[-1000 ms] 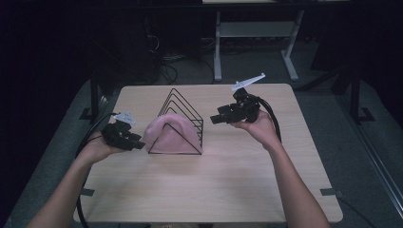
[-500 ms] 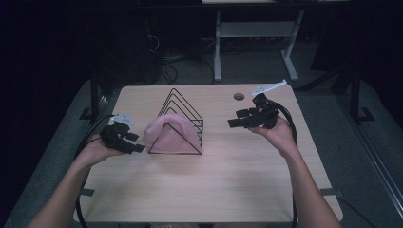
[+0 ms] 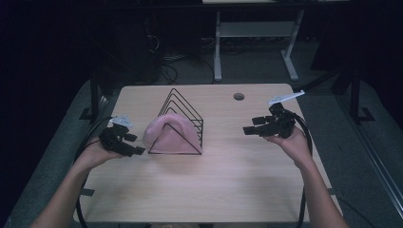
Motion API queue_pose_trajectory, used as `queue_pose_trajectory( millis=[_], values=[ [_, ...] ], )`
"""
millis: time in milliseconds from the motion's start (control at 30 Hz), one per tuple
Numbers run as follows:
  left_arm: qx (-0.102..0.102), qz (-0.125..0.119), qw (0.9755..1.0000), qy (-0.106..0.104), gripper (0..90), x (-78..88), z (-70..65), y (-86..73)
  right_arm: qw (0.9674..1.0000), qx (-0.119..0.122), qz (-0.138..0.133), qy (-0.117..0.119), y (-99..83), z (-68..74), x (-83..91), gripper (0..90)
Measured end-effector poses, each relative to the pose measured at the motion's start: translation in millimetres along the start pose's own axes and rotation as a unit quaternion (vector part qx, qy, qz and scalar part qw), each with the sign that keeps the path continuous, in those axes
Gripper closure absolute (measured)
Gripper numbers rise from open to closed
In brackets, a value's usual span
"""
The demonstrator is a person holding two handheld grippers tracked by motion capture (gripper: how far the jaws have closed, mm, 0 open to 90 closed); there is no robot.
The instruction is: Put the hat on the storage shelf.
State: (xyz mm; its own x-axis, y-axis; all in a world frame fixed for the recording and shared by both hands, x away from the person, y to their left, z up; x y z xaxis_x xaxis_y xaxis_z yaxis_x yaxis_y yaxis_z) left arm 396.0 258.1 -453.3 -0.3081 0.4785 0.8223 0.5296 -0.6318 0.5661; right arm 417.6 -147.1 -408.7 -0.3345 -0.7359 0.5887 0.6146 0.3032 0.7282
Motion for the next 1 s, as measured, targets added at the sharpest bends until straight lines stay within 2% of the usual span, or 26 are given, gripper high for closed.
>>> queue_pose_trajectory(
  millis=[67,367,533,567,733,800,933,1000],
  values=[
    [0.007,-0.001,1.0000,-0.001,29.7,-0.3,0.1,-1.8,1.0000,-0.005,-0.001,-0.002,-6.3,-3.4,3.2,27.0],
    [0.014,-0.003,0.9999,0.002,29.4,-0.7,0.3,-9.5,0.9995,-0.026,-0.003,-0.015,-35.3,-17.5,14.9,26.2],
    [0.021,-0.010,0.9997,0.001,29.3,-1.9,-2.7,-11.2,0.9991,-0.037,-0.005,-0.019,-49.4,-21.0,21.9,26.2],
    [0.017,-0.009,0.9998,-0.001,29.2,-1.6,-3.5,-11.9,0.9991,-0.037,-0.007,-0.020,-52.3,-21.5,23.2,26.2],
    [0.023,-0.021,0.9995,-0.005,29.2,-2.4,-8.1,-12.3,0.9987,-0.045,-0.006,-0.023,-69.9,-24.0,29.0,26.1],
    [0.016,-0.018,0.9997,-0.005,29.0,-1.6,-10.3,-14.0,0.9985,-0.049,-0.007,-0.025,-76.0,-24.4,31.6,25.9],
    [0.021,-0.032,0.9992,-0.009,28.7,0.4,-15.8,-15.2,0.9980,-0.053,-0.004,-0.034,-92.0,-24.1,35.2,25.9],
    [0.028,-0.057,0.9976,-0.027,27.5,3.4,-22.8,-13.3,0.9976,-0.059,-0.008,-0.036,-101.7,-22.0,37.5,25.5]
  ],
)
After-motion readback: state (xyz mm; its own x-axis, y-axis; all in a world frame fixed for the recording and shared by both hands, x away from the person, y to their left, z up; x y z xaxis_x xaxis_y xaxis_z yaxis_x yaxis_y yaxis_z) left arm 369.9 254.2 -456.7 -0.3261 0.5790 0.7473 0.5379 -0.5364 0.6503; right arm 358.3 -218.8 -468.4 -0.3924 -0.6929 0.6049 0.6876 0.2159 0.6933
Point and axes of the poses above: each handheld gripper's, and its own axes: x roughly backward along the jaws, y roughly out of its top, z roughly to its left, the point moved 9 cm from there along -x, roughly forward along the jaws, and after that the axes turned 1 degree about -x, right-handed, at the moved point
